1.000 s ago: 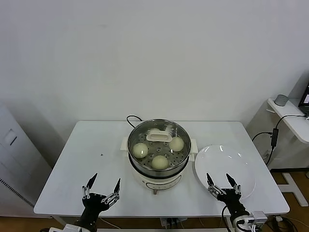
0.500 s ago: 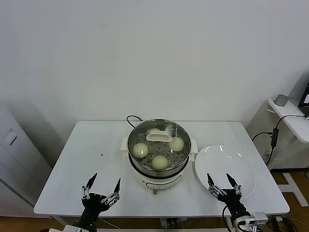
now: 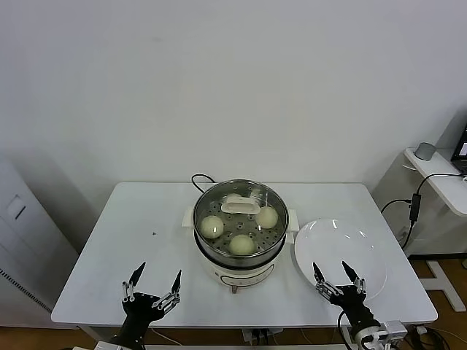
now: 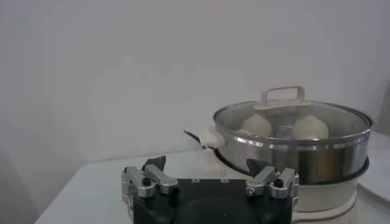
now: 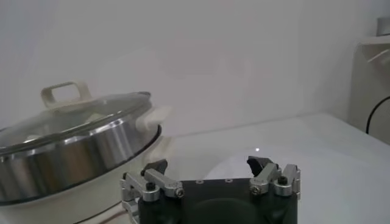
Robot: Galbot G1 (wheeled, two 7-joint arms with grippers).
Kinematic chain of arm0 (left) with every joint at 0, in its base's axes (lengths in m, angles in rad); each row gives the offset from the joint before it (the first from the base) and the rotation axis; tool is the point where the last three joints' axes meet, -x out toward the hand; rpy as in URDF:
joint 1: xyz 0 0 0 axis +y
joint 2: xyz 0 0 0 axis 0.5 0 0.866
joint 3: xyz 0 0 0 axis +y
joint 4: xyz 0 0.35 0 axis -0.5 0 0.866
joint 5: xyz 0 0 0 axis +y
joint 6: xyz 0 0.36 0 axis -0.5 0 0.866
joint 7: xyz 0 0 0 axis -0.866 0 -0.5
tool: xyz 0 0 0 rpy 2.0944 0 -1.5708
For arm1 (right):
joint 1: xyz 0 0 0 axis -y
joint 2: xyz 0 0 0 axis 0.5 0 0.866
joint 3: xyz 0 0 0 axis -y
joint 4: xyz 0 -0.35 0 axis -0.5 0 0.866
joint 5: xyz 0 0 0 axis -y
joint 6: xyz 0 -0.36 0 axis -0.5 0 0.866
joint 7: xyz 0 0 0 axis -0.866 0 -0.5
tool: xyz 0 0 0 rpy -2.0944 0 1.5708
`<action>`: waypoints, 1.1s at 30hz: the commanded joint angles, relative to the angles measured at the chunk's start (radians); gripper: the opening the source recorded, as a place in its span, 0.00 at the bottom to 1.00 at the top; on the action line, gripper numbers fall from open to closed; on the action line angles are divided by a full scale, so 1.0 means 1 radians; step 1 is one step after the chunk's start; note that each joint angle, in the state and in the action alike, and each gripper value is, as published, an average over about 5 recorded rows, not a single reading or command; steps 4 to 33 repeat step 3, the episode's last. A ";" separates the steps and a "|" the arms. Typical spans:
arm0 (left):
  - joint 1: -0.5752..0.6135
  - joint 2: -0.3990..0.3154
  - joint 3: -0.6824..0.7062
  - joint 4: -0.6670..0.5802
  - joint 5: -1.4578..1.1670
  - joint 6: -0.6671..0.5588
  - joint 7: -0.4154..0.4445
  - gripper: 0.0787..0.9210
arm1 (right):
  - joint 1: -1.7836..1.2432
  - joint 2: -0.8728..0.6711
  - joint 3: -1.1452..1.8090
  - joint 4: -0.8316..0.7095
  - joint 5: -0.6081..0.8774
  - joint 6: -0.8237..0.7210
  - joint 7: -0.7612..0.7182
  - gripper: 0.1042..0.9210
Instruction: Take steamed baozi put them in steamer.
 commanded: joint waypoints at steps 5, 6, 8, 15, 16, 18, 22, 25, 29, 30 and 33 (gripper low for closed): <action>0.004 -0.004 0.002 -0.004 0.002 -0.003 0.000 0.88 | -0.004 -0.004 0.003 -0.002 -0.005 0.015 -0.017 0.88; 0.004 -0.004 0.002 -0.004 0.002 -0.003 0.000 0.88 | -0.004 -0.004 0.003 -0.002 -0.005 0.015 -0.017 0.88; 0.004 -0.004 0.002 -0.004 0.002 -0.003 0.000 0.88 | -0.004 -0.004 0.003 -0.002 -0.005 0.015 -0.017 0.88; 0.004 -0.004 0.002 -0.004 0.002 -0.003 0.000 0.88 | -0.004 -0.004 0.003 -0.002 -0.005 0.015 -0.017 0.88; 0.004 -0.004 0.002 -0.004 0.002 -0.003 0.000 0.88 | -0.004 -0.004 0.003 -0.002 -0.005 0.015 -0.017 0.88; 0.004 -0.004 0.002 -0.004 0.002 -0.003 0.000 0.88 | -0.004 -0.004 0.003 -0.002 -0.005 0.015 -0.017 0.88; 0.004 -0.004 0.002 -0.004 0.002 -0.003 0.000 0.88 | -0.004 -0.004 0.003 -0.002 -0.005 0.015 -0.017 0.88; 0.004 -0.004 0.002 -0.004 0.002 -0.003 0.000 0.88 | -0.004 -0.004 0.003 -0.002 -0.005 0.015 -0.017 0.88; 0.004 -0.004 0.002 -0.004 0.002 -0.003 0.000 0.88 | -0.004 -0.004 0.003 -0.002 -0.005 0.015 -0.017 0.88; 0.004 -0.004 0.002 -0.004 0.002 -0.003 0.000 0.88 | -0.004 -0.004 0.003 -0.002 -0.005 0.015 -0.017 0.88; 0.004 -0.004 0.002 -0.004 0.002 -0.003 0.000 0.88 | -0.004 -0.004 0.003 -0.002 -0.005 0.015 -0.017 0.88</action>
